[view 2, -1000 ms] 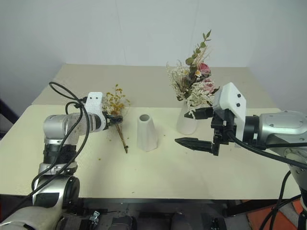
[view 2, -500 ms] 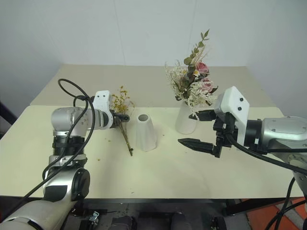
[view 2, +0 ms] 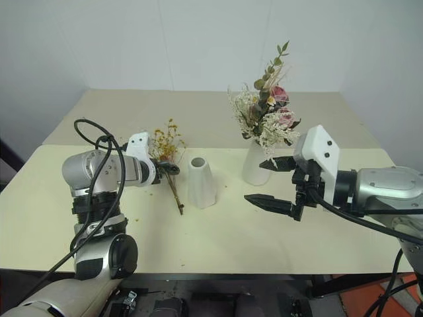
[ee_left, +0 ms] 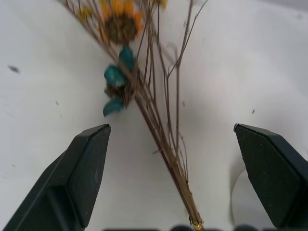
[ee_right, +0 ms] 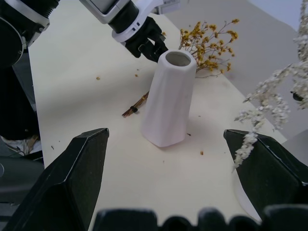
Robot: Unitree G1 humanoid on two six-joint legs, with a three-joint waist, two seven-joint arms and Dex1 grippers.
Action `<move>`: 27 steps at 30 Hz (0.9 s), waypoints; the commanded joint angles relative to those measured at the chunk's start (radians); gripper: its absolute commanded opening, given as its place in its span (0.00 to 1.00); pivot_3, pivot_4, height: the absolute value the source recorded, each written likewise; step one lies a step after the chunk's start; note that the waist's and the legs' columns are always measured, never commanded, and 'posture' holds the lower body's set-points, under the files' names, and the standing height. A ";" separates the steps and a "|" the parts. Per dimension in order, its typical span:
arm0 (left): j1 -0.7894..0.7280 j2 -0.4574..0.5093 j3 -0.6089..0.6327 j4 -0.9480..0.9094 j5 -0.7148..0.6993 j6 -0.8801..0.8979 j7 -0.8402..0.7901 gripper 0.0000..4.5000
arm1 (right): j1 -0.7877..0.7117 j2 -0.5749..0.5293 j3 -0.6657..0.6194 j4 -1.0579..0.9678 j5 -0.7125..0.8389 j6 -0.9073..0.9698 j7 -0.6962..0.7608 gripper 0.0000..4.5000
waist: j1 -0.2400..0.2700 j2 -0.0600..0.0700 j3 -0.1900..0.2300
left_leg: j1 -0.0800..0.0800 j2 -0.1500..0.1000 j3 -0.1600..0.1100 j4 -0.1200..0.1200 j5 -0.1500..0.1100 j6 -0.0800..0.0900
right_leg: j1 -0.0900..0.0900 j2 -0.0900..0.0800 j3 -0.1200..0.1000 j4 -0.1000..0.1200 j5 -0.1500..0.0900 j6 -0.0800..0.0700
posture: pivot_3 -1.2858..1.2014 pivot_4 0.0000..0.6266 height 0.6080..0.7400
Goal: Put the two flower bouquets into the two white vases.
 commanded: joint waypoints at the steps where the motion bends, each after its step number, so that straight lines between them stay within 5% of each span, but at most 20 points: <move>1: -0.019 0.000 0.004 0.053 0.023 -0.073 0.002 1.00 | -0.010 -0.003 -0.026 -0.009 -0.006 -0.017 -0.012 1.00 | 0.001 0.000 0.000 | 0.000 0.000 0.000 0.000 0.000 0.000 | 0.000 0.000 0.000 0.000 0.000 0.000 | 0.52 0.24 1.00; 4: -0.023 0.012 -0.004 0.127 0.033 -0.136 -0.001 1.00 | -0.003 -0.006 -0.031 -0.016 -0.009 -0.013 -0.015 1.00 | 0.001 0.000 0.000 | 0.000 0.000 0.000 0.000 0.000 0.000 | 0.000 0.000 0.000 0.000 0.000 0.000 | 0.52 0.24 1.00; 7: -0.036 0.017 0.013 0.183 0.008 -0.196 -0.031 0.87 | 0.005 -0.005 -0.040 -0.020 -0.005 -0.008 -0.021 1.00 | 0.001 0.000 0.000 | 0.000 0.000 0.000 0.000 0.000 0.000 | 0.000 0.000 0.000 0.000 0.000 0.000 | 0.52 0.24 1.00; 19: -0.062 0.046 0.032 0.287 -0.032 -0.297 -0.072 0.03 | 0.027 -0.008 -0.049 -0.025 -0.005 -0.011 -0.034 1.00 | 0.001 0.000 0.000 | 0.000 0.000 0.000 0.000 0.000 0.000 | 0.000 0.000 0.000 0.000 0.000 0.000 | 0.52 0.24 1.00; 27: 0.086 0.158 0.004 -0.048 -0.111 -0.412 -0.219 0.01 | 0.040 -0.011 -0.098 -0.035 0.062 0.005 -0.027 1.00 | -0.010 0.000 0.000 | 0.000 0.000 0.000 0.000 0.000 0.000 | 0.000 0.000 0.000 0.000 0.002 -0.003 | 0.52 0.24 1.00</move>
